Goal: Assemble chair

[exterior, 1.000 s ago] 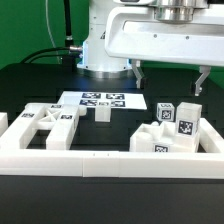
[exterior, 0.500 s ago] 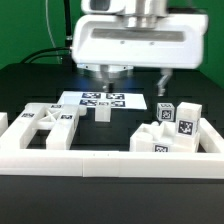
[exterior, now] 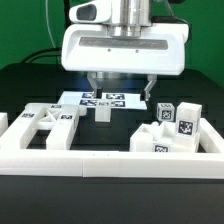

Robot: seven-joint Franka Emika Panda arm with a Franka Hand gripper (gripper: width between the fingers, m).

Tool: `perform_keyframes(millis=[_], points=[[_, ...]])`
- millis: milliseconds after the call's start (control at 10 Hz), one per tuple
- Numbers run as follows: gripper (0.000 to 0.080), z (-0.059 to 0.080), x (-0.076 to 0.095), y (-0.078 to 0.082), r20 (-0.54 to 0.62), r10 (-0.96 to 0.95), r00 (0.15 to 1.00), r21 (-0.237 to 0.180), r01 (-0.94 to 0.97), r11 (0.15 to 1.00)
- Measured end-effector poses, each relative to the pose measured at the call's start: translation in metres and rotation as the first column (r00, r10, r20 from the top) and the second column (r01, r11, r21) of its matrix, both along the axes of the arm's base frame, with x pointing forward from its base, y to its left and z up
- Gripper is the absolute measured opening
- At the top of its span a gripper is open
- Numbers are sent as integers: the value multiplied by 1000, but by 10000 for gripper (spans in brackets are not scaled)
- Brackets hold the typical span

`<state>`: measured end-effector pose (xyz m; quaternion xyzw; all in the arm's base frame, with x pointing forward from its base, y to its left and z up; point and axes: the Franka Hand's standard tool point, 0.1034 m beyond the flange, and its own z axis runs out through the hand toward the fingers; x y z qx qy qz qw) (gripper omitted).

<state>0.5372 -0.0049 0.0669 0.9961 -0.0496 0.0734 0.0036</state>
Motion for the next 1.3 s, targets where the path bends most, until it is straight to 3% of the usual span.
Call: perform_keyframes(millis=[200,300,500,600,900,1300], points=[[648,-21,-36,-9,-12,-22,1000,-10,22,1000],[648,-27,-43,-14,-6,-18,1000,-20,18,1000],[648,-27,-42,-11,-37,-16,999,-10,16,1000],[648,-30,-50,-9,-123,-20,992,10,21,1000],[648,-24,-58,-32,-406,-82,910,48,111,993],[648,-27,-60,-29,-598,-53,800,71,119,990]])
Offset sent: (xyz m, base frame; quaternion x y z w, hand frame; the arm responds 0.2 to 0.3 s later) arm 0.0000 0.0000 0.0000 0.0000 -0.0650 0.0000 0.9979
